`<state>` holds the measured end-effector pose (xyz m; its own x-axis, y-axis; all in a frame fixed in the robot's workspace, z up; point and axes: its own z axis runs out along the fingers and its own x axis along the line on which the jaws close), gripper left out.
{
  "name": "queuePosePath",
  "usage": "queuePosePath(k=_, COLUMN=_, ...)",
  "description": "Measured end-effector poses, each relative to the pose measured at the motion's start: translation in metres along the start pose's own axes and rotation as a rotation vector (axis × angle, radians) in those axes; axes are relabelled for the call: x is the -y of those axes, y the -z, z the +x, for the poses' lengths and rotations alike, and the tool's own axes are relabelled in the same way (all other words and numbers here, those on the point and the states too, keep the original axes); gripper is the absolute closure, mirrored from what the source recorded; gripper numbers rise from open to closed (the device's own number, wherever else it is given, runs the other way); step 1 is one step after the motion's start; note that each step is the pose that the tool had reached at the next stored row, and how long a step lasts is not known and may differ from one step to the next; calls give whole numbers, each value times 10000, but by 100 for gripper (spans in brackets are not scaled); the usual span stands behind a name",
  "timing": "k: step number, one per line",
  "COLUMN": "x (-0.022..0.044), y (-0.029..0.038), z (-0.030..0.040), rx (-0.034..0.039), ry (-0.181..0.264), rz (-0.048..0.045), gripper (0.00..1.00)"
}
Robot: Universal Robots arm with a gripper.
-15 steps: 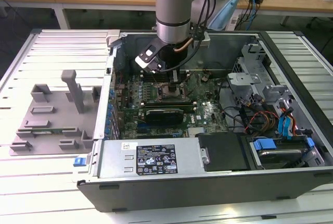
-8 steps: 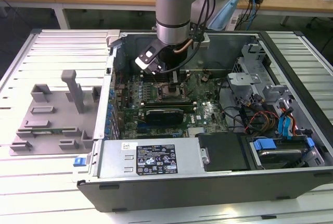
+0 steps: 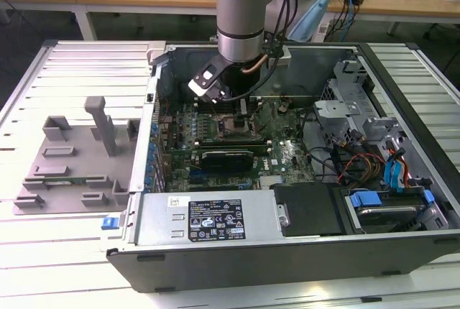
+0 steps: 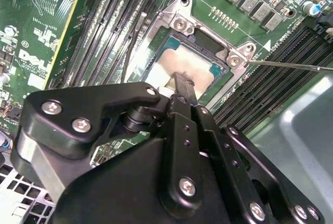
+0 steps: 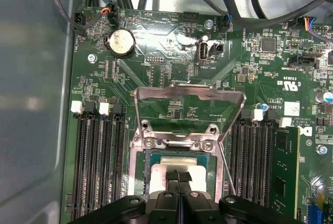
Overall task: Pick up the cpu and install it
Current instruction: 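Place the cpu into insertion slot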
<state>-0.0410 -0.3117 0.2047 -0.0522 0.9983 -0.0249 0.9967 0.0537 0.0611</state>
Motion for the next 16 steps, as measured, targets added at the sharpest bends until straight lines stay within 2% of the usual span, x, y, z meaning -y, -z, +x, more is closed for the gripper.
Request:
queuePosePath(k=7, x=-6, y=95, z=-2, rx=-2, ry=1, rz=-1, gripper=89)
queuePosePath(k=12, x=-2, y=90, z=-54, rx=-3, ry=0, rz=-2, gripper=89)
queuePosePath(k=16, x=10, y=57, z=-53, rx=-59, ry=-3, rz=-3, gripper=89)
